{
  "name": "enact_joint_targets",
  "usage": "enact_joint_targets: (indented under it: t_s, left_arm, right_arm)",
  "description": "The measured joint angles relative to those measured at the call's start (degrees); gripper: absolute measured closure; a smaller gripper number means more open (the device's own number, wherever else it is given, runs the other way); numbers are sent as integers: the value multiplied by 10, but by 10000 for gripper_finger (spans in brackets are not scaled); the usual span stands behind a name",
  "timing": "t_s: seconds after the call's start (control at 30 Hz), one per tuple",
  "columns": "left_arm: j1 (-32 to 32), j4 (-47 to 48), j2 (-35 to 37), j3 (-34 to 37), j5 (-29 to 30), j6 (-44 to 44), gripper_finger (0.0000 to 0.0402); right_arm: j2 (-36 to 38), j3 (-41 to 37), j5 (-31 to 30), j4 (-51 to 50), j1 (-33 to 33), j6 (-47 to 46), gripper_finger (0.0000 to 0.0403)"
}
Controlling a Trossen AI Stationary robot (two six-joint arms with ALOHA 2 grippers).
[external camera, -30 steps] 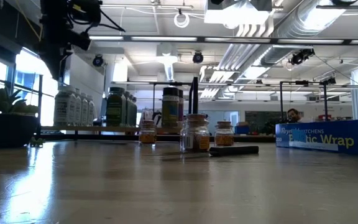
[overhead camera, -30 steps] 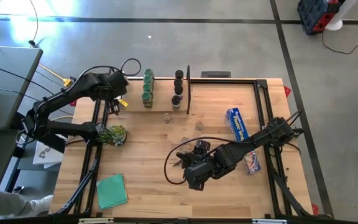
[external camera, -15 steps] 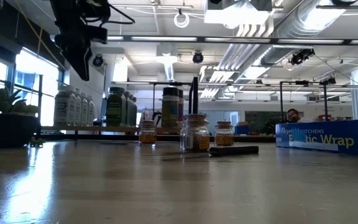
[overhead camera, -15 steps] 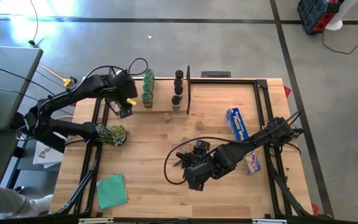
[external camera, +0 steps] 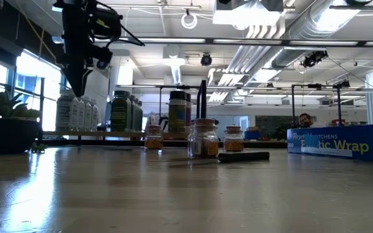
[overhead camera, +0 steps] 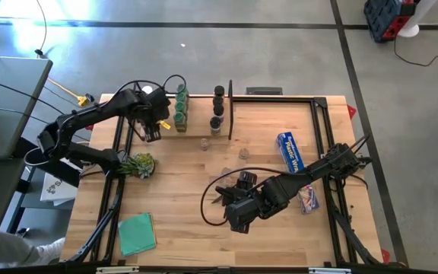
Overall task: Shelf spices
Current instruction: Put the white lid seasoning bottle on the shelf
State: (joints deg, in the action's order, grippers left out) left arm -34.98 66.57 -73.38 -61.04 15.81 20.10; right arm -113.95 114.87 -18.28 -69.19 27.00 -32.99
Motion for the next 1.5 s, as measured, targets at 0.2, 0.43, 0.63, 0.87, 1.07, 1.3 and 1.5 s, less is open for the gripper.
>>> enact_joint_targets:
  t_s: [0.2, 0.43, 0.63, 0.87, 1.07, 1.3, 1.5]
  left_arm:
    - [0, 1, 0, 0, 21, 1, 218]
    - [2, 9, 5, -3, 24, 5, 219]
    - [22, 79, 26, -34, -10, -64, 219]
    - [21, 165, 31, -34, -58, -196, 219]
    - [15, 125, 28, -34, -39, -253, 219]
    - [-8, 96, 15, -34, -87, -277, 219]
    - [-19, 100, 3, -34, -68, -285, 219]
  right_arm:
    - [0, 0, 0, 0, 0, 0, 91]
    - [0, 0, 0, 0, 0, 0, 91]
    - [0, 0, 0, 0, 0, 0, 91]
    - [0, 0, 0, 0, 0, -6, 91]
    - [0, 0, 0, 0, 0, -6, 91]
    - [0, 0, 0, 0, 0, -6, 91]
    - [0, 0, 0, 0, 0, -6, 91]
